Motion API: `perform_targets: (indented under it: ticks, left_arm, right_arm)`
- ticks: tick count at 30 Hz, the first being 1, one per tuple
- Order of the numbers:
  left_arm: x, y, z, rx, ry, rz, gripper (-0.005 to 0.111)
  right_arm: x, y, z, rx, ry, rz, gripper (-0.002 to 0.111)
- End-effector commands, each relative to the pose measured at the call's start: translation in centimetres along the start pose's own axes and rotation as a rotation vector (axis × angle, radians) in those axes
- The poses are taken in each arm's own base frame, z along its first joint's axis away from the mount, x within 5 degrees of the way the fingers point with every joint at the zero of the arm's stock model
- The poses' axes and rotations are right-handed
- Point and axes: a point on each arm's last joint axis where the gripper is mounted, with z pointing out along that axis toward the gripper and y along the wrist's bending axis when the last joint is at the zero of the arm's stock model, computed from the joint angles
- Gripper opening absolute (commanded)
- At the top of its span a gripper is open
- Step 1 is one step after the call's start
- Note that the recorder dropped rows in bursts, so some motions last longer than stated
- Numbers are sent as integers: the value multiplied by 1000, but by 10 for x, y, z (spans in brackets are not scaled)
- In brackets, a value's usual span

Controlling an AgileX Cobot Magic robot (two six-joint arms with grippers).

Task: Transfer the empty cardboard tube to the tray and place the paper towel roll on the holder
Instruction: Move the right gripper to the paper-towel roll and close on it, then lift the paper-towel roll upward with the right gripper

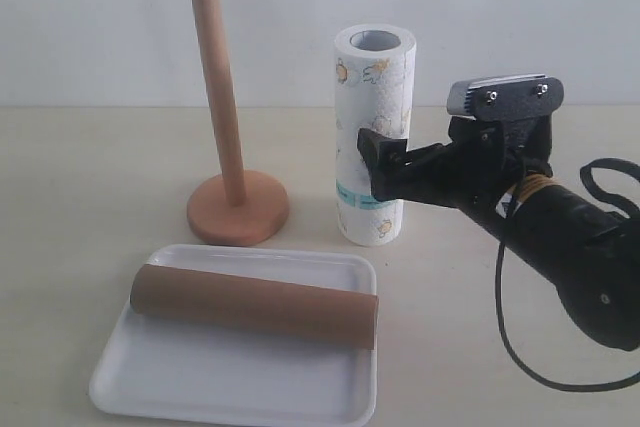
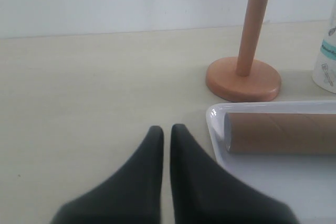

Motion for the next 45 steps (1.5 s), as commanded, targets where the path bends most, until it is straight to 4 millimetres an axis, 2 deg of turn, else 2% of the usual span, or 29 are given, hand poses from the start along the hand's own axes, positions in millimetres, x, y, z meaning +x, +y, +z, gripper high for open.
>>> perform_targets:
  ticks: [1, 9, 18, 25, 31, 32, 34, 35, 36, 37, 38, 39, 45]
  left_arm:
    - [1, 0, 0, -1, 0, -1, 4]
    - [1, 0, 0, -1, 0, -1, 4]
    - [1, 0, 0, -1, 0, -1, 4]
    - [1, 0, 0, -1, 0, -1, 4]
    - [1, 0, 0, -1, 0, -1, 4]
    - [1, 0, 0, -1, 0, -1, 4]
    - [1, 0, 0, -1, 0, -1, 4]
    - [1, 0, 0, -1, 0, -1, 4]
    - [1, 0, 0, -1, 0, -1, 4]
    - [1, 0, 0, -2, 0, 0, 4]
    - [1, 0, 0, -2, 0, 0, 4]
    - [1, 0, 0, -2, 0, 0, 4]
    - [1, 0, 0, -2, 0, 0, 4]
  right_arm:
    - [0, 3, 7, -20, -1, -7, 105]
    - [14, 2, 31, -22, 29, -4, 105]
    - [26, 1, 68, -10, 44, -1, 105]
    - [36, -4, 83, 28, 60, -18, 105]
    - [39, -5, 87, 44, 56, -6, 103]
    - [39, -6, 87, 48, 56, -3, 99]
    - [39, -6, 87, 54, 58, 1, 84]
    - [39, -6, 87, 54, 59, 1, 63]
    - [39, -6, 87, 54, 59, 1, 54]
    - [39, -6, 87, 54, 59, 1, 31]
    - [39, -6, 87, 54, 59, 1, 22]
    - [39, -6, 87, 54, 61, 1, 1]
    - [39, -6, 87, 53, 54, 2, 0]
